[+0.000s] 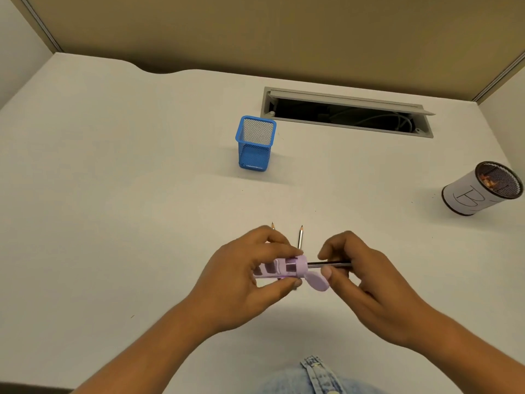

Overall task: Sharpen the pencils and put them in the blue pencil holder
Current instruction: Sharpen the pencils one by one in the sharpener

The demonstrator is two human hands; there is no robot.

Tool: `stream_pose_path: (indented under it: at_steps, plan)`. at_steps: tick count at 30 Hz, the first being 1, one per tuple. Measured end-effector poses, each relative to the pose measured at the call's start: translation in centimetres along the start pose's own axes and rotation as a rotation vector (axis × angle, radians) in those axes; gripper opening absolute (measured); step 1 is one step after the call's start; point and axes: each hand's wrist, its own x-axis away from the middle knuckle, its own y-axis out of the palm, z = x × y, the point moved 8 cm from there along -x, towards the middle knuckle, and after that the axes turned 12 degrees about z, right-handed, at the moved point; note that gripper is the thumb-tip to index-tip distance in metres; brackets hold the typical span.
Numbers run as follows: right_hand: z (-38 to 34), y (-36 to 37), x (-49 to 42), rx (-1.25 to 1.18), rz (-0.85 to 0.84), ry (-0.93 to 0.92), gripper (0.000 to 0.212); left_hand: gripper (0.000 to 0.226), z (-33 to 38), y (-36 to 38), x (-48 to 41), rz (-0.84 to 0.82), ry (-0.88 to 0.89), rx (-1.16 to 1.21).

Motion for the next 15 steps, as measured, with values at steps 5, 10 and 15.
stream_pose_path:
  at_steps: [5,10,15]
  plan:
    - [-1.1,-1.1,-0.1,0.169,0.082,-0.183,0.018,0.027,1.0,0.4,0.2,0.001,0.026,0.104]
    - [-2.9,-1.2,-0.1,0.351,0.119,-0.376,0.051,0.025,1.6,0.2,0.2,0.072,0.009,0.181]
    - [-1.2,-0.3,-0.5,0.167,-0.006,0.008,0.036,0.025,2.4,0.2,0.6,0.059,0.184,0.041]
